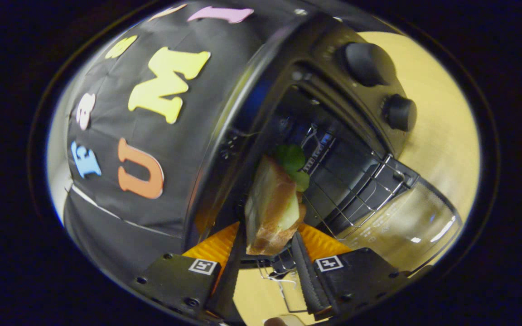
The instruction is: Open the toaster oven, put the food inside, and close the toaster oven door.
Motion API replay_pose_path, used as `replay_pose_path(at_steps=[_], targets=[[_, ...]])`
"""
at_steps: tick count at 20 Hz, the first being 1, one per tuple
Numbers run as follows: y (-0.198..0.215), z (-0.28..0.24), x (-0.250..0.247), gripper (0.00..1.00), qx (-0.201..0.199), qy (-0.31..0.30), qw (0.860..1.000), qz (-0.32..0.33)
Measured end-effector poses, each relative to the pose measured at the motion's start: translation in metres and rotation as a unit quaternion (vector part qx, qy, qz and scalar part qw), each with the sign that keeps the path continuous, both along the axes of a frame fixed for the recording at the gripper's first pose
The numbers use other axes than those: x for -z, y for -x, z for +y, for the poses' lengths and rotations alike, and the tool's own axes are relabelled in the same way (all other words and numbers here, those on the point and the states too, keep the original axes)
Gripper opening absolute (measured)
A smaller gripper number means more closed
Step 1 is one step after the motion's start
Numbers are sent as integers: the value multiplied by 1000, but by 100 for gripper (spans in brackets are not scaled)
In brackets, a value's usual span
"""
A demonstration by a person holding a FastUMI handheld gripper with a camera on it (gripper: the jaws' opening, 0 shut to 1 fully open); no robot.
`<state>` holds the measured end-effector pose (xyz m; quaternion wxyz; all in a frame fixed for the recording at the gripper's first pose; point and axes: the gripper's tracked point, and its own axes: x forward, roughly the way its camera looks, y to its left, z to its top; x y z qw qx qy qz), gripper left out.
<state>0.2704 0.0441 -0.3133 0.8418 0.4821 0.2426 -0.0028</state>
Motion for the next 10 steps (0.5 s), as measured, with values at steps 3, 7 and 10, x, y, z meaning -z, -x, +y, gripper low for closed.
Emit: replay_pose_path(at_steps=[3, 7, 10], targets=[[9, 11, 13, 71, -50, 76, 995, 41], [21, 7, 21, 75, -110, 200, 970, 78], [25, 5, 19, 76, -141, 263, 950, 92]])
